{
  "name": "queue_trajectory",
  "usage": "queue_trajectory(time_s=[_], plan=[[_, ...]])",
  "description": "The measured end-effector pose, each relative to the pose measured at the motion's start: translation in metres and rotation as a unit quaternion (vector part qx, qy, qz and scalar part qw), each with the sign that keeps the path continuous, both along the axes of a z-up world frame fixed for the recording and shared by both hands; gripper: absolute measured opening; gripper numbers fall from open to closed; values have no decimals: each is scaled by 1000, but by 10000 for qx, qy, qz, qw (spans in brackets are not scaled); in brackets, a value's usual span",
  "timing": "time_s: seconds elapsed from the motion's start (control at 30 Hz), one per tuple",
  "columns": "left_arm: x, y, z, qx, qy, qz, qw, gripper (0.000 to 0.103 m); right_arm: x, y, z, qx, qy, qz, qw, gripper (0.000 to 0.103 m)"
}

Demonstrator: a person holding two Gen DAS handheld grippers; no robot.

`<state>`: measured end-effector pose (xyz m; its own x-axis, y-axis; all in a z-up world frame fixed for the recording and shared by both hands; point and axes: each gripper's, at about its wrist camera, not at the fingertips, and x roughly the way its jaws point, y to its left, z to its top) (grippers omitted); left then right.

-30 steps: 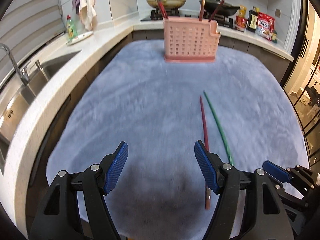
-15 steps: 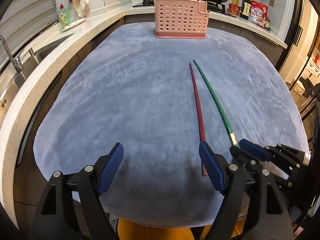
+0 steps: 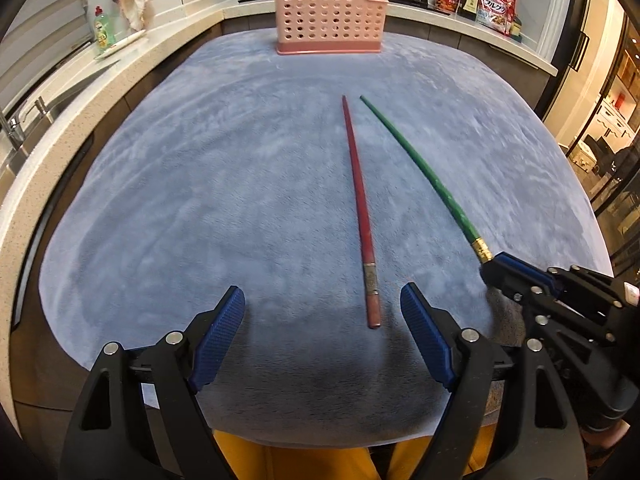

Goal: Organize utensils
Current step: 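Grasp the red chopstick with the left tool while the right tool grasps the green chopstick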

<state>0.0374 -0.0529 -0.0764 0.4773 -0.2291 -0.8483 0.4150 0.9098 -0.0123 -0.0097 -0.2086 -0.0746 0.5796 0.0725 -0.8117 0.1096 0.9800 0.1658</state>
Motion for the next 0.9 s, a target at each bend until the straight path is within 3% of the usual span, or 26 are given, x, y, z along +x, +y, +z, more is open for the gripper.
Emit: queue_trajectory(time_s=[0.1,0.23,0.3,0.47,0.53,0.73,0.9], plan=[[0,-5,-5,53,6,-37,10000,73,-4,-2,1,9,-8,-26,10000,7],[3,-9,-16,84,205,-61,9997,55,-6,-3,0,28,0,-38,10000,7],[3,-9,-16,100,191,-37,9998,52,-7,-4,0,43,3,-43,10000,7],[1,-9,-16,82,213,-132,9997,27,-10,-4,0,59,21,-44,10000,7],[1,-10,-15,72,220,-162,9996,12,-10,-4,-1,68,25,-46,10000,7],[-2,-10,-14,35,255,-217,9994,8,-13,-3,2,71,-19,-22,10000,7],[-9,-12,4,-73,188,-291,9994,7,-17,-3,24,137,-223,-24,9997,7]])
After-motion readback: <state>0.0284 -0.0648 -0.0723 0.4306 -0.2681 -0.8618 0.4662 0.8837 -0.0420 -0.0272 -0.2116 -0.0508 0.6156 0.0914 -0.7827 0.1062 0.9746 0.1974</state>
